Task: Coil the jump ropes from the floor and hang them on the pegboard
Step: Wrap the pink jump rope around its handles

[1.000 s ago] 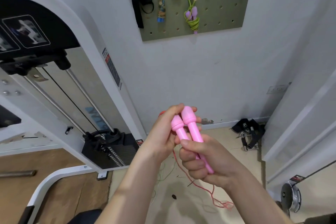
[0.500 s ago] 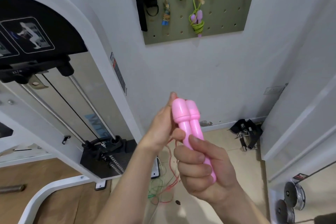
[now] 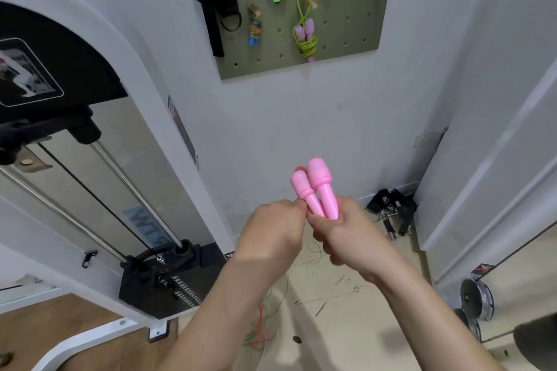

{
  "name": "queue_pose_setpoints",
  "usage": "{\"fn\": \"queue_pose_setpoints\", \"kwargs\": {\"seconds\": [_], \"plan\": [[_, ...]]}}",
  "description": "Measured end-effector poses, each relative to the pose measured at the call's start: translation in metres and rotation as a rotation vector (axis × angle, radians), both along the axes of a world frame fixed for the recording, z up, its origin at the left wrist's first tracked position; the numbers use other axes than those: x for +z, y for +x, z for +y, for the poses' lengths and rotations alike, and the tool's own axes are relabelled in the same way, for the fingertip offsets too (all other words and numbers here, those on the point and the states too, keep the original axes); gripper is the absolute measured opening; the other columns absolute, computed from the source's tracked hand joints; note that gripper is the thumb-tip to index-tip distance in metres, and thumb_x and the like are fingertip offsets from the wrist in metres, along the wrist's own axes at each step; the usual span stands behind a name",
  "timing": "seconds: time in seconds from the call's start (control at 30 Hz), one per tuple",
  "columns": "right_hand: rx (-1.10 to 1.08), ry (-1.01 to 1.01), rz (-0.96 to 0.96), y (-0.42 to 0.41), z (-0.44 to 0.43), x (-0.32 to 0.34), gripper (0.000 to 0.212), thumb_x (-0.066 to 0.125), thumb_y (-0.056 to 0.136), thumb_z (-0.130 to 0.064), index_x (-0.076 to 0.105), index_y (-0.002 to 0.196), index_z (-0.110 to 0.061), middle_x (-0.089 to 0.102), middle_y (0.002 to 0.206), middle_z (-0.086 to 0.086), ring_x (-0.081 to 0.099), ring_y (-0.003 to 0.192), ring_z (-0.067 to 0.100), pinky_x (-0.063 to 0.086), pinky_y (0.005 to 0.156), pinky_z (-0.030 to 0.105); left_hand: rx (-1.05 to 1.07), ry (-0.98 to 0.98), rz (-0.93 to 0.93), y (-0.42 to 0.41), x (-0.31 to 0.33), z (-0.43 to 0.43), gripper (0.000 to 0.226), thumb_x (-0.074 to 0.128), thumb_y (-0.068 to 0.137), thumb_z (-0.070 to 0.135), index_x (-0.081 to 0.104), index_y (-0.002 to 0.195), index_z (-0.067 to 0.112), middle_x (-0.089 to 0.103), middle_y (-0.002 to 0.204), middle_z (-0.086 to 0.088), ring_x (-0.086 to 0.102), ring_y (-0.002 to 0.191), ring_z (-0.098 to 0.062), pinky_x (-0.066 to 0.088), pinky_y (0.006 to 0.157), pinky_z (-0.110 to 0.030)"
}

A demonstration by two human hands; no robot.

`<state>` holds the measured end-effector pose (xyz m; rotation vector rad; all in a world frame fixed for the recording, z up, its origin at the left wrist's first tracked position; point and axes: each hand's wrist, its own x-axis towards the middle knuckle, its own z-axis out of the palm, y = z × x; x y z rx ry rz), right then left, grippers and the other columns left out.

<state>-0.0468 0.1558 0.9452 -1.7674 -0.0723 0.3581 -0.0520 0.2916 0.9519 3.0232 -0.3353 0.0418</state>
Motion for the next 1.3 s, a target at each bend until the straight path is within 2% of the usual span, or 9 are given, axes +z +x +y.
{"fn": "queue_pose_setpoints", "kwargs": {"seconds": [0.17, 0.3, 0.5, 0.63, 0.77, 0.93, 1.07, 1.2, 1.3], "plan": [[0.009, -0.629, -0.285, 0.019, -0.006, -0.004, 0.007, 0.049, 0.092, -0.018, 0.052, 0.087, -0.015, 0.055, 0.074, 0.002, 0.051, 0.065, 0.024, 0.036, 0.052, 0.031, -0.132, 0.096, -0.095, -0.004, 0.003, 0.004, 0.029, 0.042, 0.096, 0.011, 0.049, 0.122, 0.019, 0.059, 0.099, -0.005, 0.059, 0.090, -0.029, 0.032, 0.065, -0.032], [0.256, -1.015, -0.348, 0.014, -0.005, 0.009, 0.005, 0.046, 0.091, -0.013, 0.045, 0.094, -0.017, 0.057, 0.088, 0.007, 0.046, 0.072, 0.026, 0.032, 0.059, 0.032, -0.224, 0.075, -0.149, 0.000, 0.015, 0.021, 0.023, 0.046, 0.093, 0.009, 0.057, 0.108, 0.022, 0.061, 0.094, 0.001, 0.059, 0.088, -0.026, 0.039, 0.064, -0.032], [0.716, -1.352, -0.492, 0.005, -0.009, 0.036, 0.022, 0.048, 0.086, -0.004, 0.050, 0.106, -0.014, 0.062, 0.104, 0.010, 0.058, 0.088, 0.030, 0.041, 0.067, 0.033, -0.549, 0.021, -0.161, 0.008, 0.023, 0.034, 0.012, 0.069, 0.069, 0.007, 0.066, 0.071, 0.018, 0.055, 0.061, 0.002, 0.055, 0.057, -0.023, 0.046, 0.047, -0.029], [0.916, -1.481, -0.703, 0.000, -0.012, 0.055, 0.023, 0.047, 0.088, -0.006, 0.051, 0.109, -0.015, 0.062, 0.099, 0.007, 0.042, 0.071, 0.026, 0.030, 0.063, 0.032, -0.635, -0.223, -0.048, 0.013, 0.031, 0.046, 0.019, 0.059, 0.084, 0.039, 0.074, 0.087, 0.027, 0.068, 0.075, 0.008, 0.057, 0.074, -0.012, 0.049, 0.065, -0.030], [0.979, -1.200, -0.629, -0.004, -0.022, 0.072, 0.005, 0.048, 0.095, -0.024, 0.051, 0.099, -0.021, 0.052, 0.077, -0.003, 0.041, 0.063, 0.018, 0.030, 0.054, 0.026, -0.380, -0.830, 0.291, 0.006, 0.037, 0.050, 0.014, 0.079, 0.071, 0.024, 0.077, 0.085, 0.025, 0.072, 0.075, 0.011, 0.064, 0.076, -0.002, 0.048, 0.069, -0.018], [0.957, -0.544, -0.324, 0.003, -0.023, 0.083, 0.022, 0.060, 0.094, -0.022, 0.047, 0.078, -0.016, 0.046, 0.069, 0.002, 0.041, 0.059, 0.014, 0.037, 0.056, 0.030, -0.109, -1.516, 0.546, -0.004, 0.033, 0.031, 0.019, 0.069, 0.071, 0.004, 0.073, 0.056, 0.015, 0.066, 0.057, 0.004, 0.060, 0.052, -0.006, 0.048, 0.054, -0.016], [0.808, -0.168, -0.016, 0.002, -0.029, 0.069, 0.022, 0.064, 0.088, -0.018, 0.051, 0.078, -0.004, 0.045, 0.057, -0.001, 0.038, 0.043, 0.011, 0.031, 0.043, 0.019, 0.358, -1.740, 0.459, -0.016, 0.001, 0.014, 0.030, 0.041, 0.095, 0.006, 0.056, 0.069, 0.004, 0.059, 0.055, -0.007, 0.051, 0.062, -0.022, 0.043, 0.060, -0.029], [0.778, 0.049, 0.070, 0.002, -0.032, 0.054, 0.012, 0.060, 0.089, -0.018, 0.068, 0.080, -0.020, 0.044, 0.054, -0.005, 0.032, 0.042, 0.011, 0.023, 0.042, 0.017, 0.221, -1.611, 0.342, -0.018, 0.001, 0.004, 0.013, 0.045, 0.065, 0.010, 0.056, 0.059, 0.007, 0.041, 0.052, -0.006, 0.036, 0.047, -0.016, 0.026, 0.044, -0.023], [0.745, 0.149, 0.097, 0.003, -0.032, 0.050, 0.017, 0.058, 0.090, -0.017, 0.072, 0.082, -0.024, 0.044, 0.056, 0.000, 0.031, 0.042, 0.011, 0.025, 0.042, 0.019, 0.098, -1.498, 0.328, -0.018, 0.001, 0.008, 0.018, 0.045, 0.071, 0.011, 0.058, 0.059, 0.009, 0.044, 0.049, -0.007, 0.037, 0.041, -0.009, 0.025, 0.043, -0.021]]}}
